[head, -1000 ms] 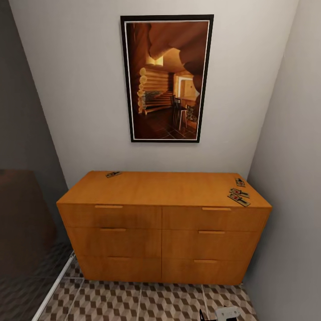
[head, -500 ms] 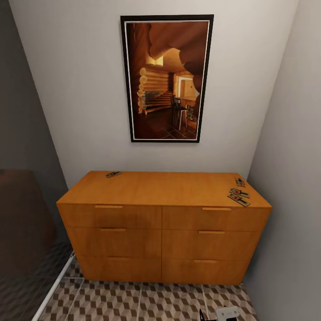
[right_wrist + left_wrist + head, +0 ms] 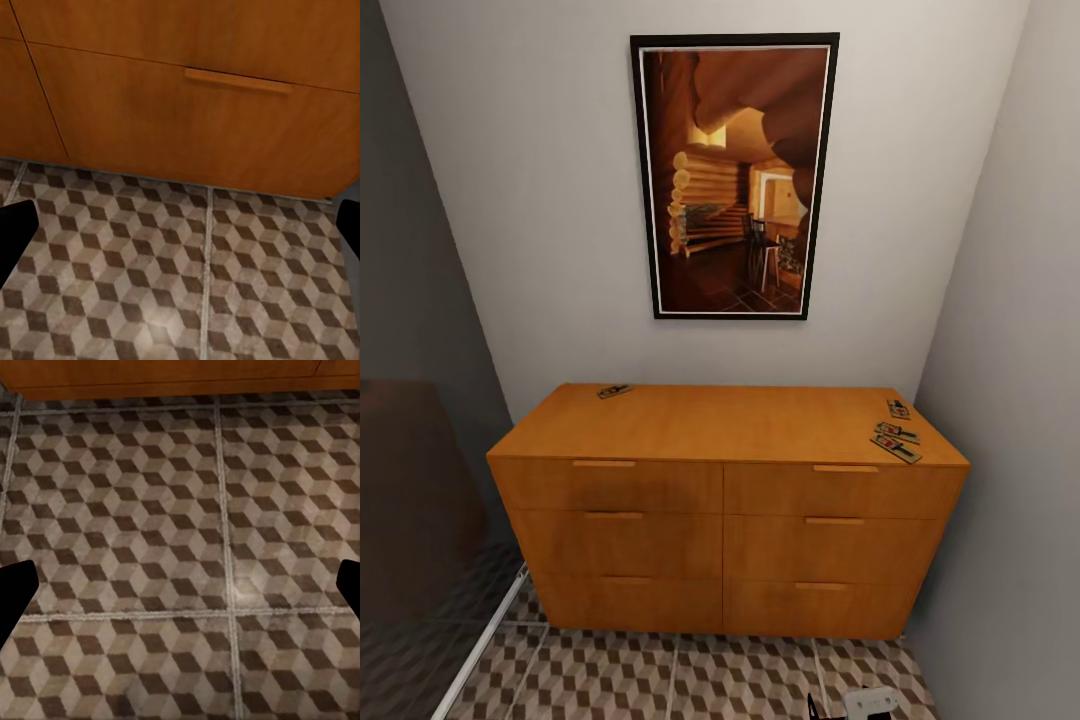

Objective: Take the four mousetraps from the cabinet in the bathroom and place them on the bathroom floor. Make sure all four end up on the same floor surface, and ensure that at least two of them are either under or directly next to the same bathroom sink.

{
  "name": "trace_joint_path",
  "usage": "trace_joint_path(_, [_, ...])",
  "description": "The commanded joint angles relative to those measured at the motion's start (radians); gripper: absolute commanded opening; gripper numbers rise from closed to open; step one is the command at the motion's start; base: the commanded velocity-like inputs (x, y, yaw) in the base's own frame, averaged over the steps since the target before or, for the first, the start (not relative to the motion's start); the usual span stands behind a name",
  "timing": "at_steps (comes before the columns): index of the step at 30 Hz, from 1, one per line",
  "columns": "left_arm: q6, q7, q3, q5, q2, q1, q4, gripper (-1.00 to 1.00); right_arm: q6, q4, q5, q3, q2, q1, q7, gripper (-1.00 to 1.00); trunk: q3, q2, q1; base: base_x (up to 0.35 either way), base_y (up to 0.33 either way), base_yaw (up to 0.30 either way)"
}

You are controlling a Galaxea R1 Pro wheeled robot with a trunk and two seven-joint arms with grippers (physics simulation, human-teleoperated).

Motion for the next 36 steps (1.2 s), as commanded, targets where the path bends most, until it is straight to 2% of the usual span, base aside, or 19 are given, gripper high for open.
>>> trace_joint_path(1, [-0.003, 0.001, -0.004, 0.001, 0.001, 0.000, 0.000, 1.00, -0.001, 0.001, 0.011, 0.000, 0.000, -0.001, -0.007, 1.00, -0.001, -0.001, 0.000, 0.000, 0.000, 0.000])
trace_joint_path(18, [-0.003, 0.001, -0.006, 0.001, 0.000, 0.000, 0.001, 1.00, -0.001, 0.000, 0.010, -0.002, 0.000, -0.001, -0.007, 1.00, -0.001, -0.001, 0.000, 0.000, 0.000, 0.000])
trace_joint_path(24, [-0.004, 0.001, -0.004, 0.000, 0.002, -0.001, 0.032, 1.00, 0.002, -0.019, 0.011, -0.003, 0.002, -0.001, -0.013, 1.00, -0.001, -0.001, 0.000, 0.000, 0.000, 0.000])
trace_joint_path(31, [-0.019, 0.001, -0.004, 0.000, 0.002, 0.000, 0.048, 1.00, 0.027, -0.145, 0.012, -0.003, 0.002, -0.001, -0.037, 1.00, -0.001, -0.001, 0.000, 0.000, 0.000, 0.000])
trace_joint_path(34, [-0.040, 0.001, -0.004, 0.001, 0.002, 0.000, 0.050, 1.00, 0.096, -0.220, 0.012, -0.003, 0.001, -0.001, -0.041, 1.00, -0.001, -0.001, 0.000, 0.000, 0.000, 0.000])
trace_joint_path(36, [-0.049, 0.001, -0.004, 0.001, 0.002, 0.000, 0.050, 1.00, 0.171, -0.294, 0.011, -0.003, 0.000, -0.001, -0.043, 1.00, -0.001, -0.001, 0.000, 0.000, 0.000, 0.000])
